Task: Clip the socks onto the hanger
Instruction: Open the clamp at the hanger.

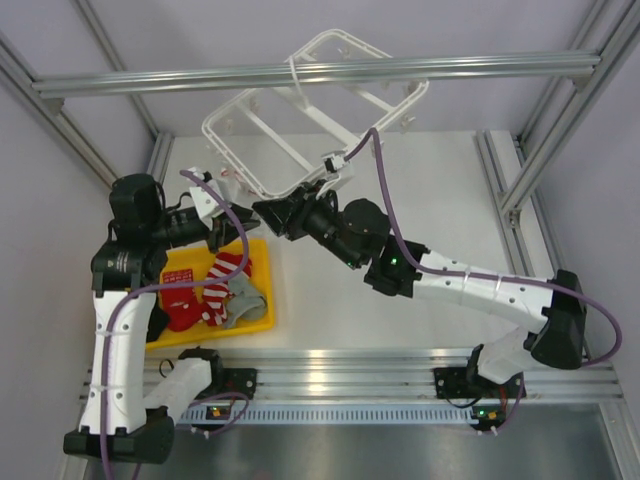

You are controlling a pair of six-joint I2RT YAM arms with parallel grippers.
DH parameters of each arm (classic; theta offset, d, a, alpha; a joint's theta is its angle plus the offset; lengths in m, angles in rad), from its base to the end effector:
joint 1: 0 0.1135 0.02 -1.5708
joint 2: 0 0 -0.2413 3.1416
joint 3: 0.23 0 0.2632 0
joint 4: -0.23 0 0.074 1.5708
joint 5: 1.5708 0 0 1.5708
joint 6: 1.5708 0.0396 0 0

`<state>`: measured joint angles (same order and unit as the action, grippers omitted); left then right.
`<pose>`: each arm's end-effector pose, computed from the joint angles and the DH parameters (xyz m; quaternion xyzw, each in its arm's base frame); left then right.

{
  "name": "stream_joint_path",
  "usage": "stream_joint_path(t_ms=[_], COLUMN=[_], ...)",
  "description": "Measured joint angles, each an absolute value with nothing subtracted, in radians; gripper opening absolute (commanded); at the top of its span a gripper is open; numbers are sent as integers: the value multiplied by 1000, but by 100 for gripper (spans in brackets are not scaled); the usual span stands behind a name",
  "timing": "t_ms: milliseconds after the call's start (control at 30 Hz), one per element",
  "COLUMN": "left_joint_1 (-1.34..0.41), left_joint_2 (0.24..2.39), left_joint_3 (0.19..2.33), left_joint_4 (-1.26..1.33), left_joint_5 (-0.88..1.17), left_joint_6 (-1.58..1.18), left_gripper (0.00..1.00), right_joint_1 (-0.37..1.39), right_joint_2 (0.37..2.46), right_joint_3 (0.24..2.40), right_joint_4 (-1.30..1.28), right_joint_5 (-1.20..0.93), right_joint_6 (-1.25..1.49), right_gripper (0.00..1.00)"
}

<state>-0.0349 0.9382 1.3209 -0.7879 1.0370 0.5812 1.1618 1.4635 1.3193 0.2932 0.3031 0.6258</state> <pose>0.1779 -0.0403 0.4224 0.4798 0.6083 -0.2695 0.5719 0.1568 0.3320 0.3926 -0.0605 0.6523 0.5222 0.5461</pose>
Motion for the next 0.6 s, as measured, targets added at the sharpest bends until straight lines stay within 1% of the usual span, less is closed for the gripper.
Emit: stream_joint_path(t_ms=[33,67,100,133,167,200,233,300,367,400,433,600], left_joint_1=[-35,-35,-35,-36,-36,-36,-36,-37,-39,-39,-39,-39], left_joint_2=[938,937,936,934,933,931,929,925,922,921,918,884], left_joint_3=[1321,1322,1323,1323,1323,1323,1323,1323,1323,1323,1323,1290], left_joint_4=[-788,-789,-789,-791,-793,-794,-795,-802,-810,-810,-809,-749], left_joint_5=[1034,1031,1028,1026,1023,1021,1018,1015,1011,1009,1007,1004], left_joint_6=[582,583,583,584,585,586,589,585,575,567,557,465], left_gripper=[2,7,16,20,24,33,37,45,49,54,55,57], right_joint_1=[1162,1162,1161,1161,1161,1160,1160,1155,1146,1140,1135,1118], right_joint_2=[1465,1465,1465,1465,1465,1465,1465,1465,1465,1465,1465,1462], right_joint_3=[1324,1324,1324,1324,1324,1324,1324,1324,1324,1324,1324,1322], right_joint_4=[287,288,287,286,284,284,283,283,282,279,276,276], right_joint_5=[300,300,301,299,298,295,294,288,279,272,262,211], right_joint_6=[635,643,649,652,656,659,661,667,677,682,688,710], right_gripper=[26,23,20,13,10,4,1,0,0,0,0,0])
